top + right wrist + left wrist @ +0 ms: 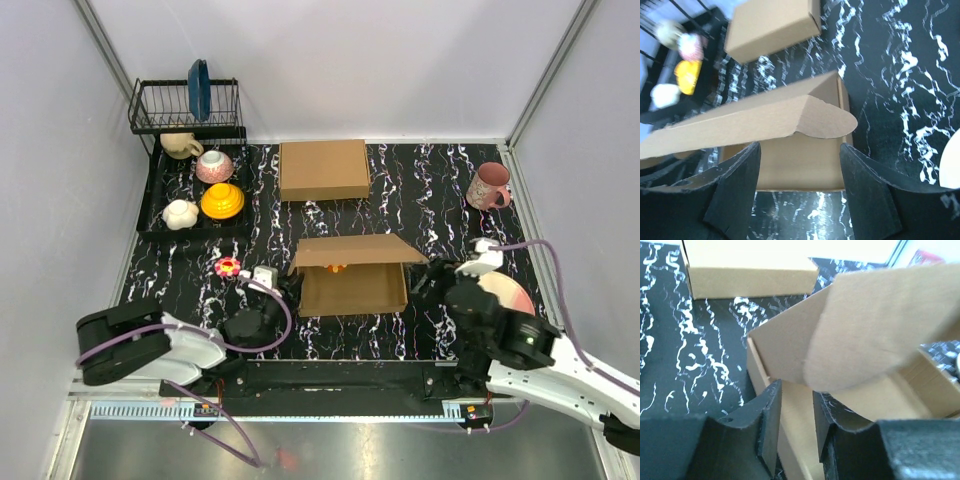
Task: Fold the paper box
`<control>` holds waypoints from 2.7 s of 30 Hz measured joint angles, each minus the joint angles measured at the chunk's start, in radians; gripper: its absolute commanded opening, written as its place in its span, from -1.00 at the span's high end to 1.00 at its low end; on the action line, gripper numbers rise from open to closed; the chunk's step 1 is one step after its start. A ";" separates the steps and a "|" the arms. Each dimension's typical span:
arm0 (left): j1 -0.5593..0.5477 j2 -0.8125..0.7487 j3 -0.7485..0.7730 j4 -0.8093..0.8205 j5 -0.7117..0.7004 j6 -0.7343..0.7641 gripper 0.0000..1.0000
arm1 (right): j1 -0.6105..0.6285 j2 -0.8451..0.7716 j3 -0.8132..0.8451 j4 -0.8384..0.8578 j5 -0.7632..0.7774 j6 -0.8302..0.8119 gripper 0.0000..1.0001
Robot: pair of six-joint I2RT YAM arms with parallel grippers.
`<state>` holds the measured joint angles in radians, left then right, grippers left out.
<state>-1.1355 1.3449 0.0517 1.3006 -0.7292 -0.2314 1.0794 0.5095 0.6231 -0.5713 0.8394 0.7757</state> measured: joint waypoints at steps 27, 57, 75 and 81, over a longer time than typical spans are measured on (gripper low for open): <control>-0.110 -0.816 0.118 -0.994 -0.288 -0.092 0.20 | -0.050 0.605 0.232 0.344 -0.141 -0.426 0.49; -0.095 -0.199 0.344 -0.934 -0.057 -0.393 -0.12 | -0.053 0.549 -0.080 0.318 -0.369 -0.068 0.32; 0.018 -0.319 0.293 -1.094 -0.072 -0.572 -0.58 | -0.093 0.277 0.050 0.145 -0.145 -0.101 -0.58; 0.206 -0.472 0.252 -1.057 -0.010 -0.583 -0.88 | -0.380 0.301 -0.005 0.217 -0.284 -0.123 -0.64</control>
<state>-0.9291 0.8734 0.3035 0.2436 -0.7391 -0.8146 0.6991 0.8104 0.6178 -0.3542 0.5552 0.6529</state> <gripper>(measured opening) 0.896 0.808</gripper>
